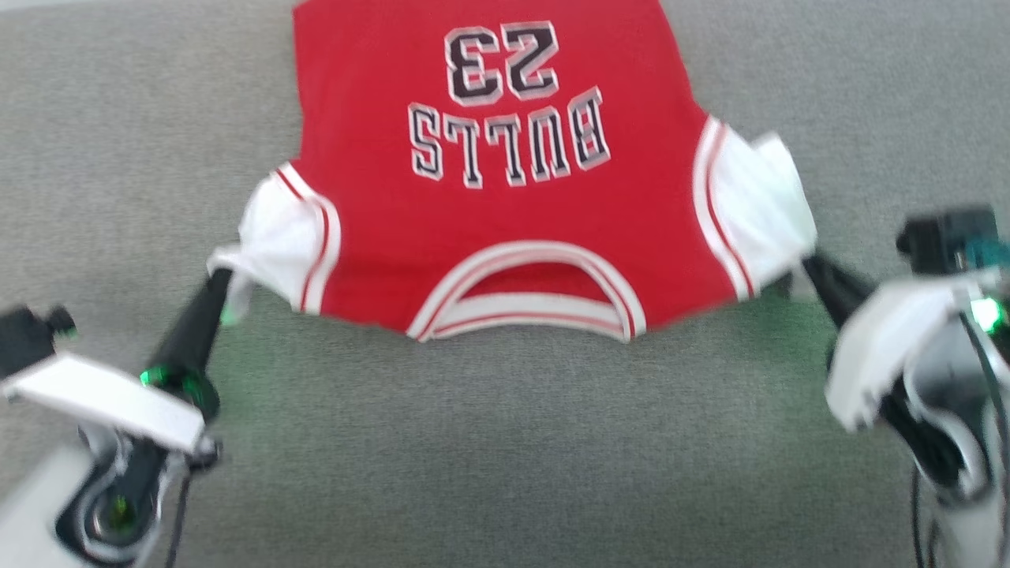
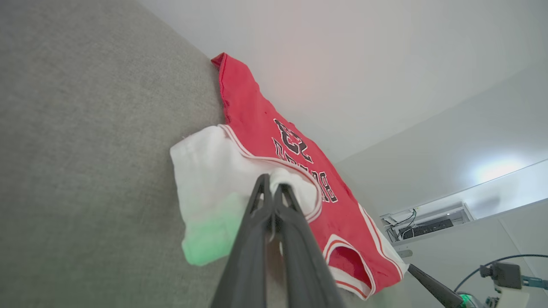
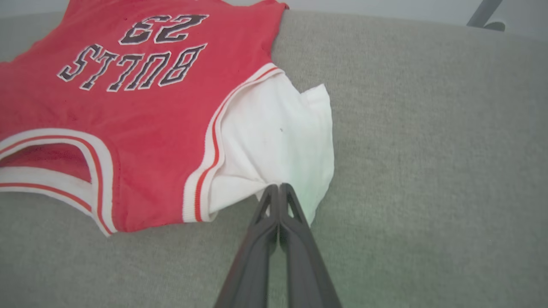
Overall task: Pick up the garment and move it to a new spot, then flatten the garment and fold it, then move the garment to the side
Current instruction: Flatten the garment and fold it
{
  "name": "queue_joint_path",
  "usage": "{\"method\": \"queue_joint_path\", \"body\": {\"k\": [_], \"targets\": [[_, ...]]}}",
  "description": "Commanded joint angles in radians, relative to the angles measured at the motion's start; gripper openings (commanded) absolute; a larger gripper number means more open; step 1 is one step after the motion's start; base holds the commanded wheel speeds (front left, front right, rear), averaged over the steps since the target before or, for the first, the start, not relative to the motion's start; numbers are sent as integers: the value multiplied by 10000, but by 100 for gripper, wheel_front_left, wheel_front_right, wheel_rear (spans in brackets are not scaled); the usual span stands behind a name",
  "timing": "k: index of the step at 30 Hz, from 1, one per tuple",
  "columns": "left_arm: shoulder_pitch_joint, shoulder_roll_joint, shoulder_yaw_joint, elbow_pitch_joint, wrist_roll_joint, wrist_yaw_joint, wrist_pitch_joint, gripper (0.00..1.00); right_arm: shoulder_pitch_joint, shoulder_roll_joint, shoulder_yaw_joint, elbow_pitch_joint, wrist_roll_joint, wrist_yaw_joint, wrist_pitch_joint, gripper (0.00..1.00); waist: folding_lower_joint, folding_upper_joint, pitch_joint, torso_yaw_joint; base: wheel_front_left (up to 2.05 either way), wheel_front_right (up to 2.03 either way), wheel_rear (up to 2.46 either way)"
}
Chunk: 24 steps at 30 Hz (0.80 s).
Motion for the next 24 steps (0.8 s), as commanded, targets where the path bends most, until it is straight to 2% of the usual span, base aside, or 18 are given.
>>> {"method": "queue_joint_path", "body": {"k": [1, 8, 12, 19, 24], "targets": [[392, 49, 67, -155, 305, 23, -48, 0, 574, -60, -110, -551, 163, -19, 369, 0, 0, 0, -116, 97, 0, 0, 0], [1954, 260, 117, -981, 1342, 23, -47, 0, 3418, 178, -1080, -3285, 601, -15, 1961, 0, 0, 0, -280, 309, 0, 0, 0], [2951, 392, 428, -1624, 1495, 23, -49, 0, 4701, 493, -1560, -4488, 696, -15, 2480, 0, 0, 0, -266, 344, 0, 0, 0], [4180, 550, 1034, -2408, 1745, 23, -47, 0, 5633, 837, -2078, -5554, 697, -15, 2757, 0, 0, 0, -157, 337, 0, 0, 0], [4034, 336, 836, -2605, 2041, 23, -48, 0, 5257, 865, -1891, -5310, 525, -15, 2797, 0, 0, 0, -152, 411, 0, 0, 0]]}}
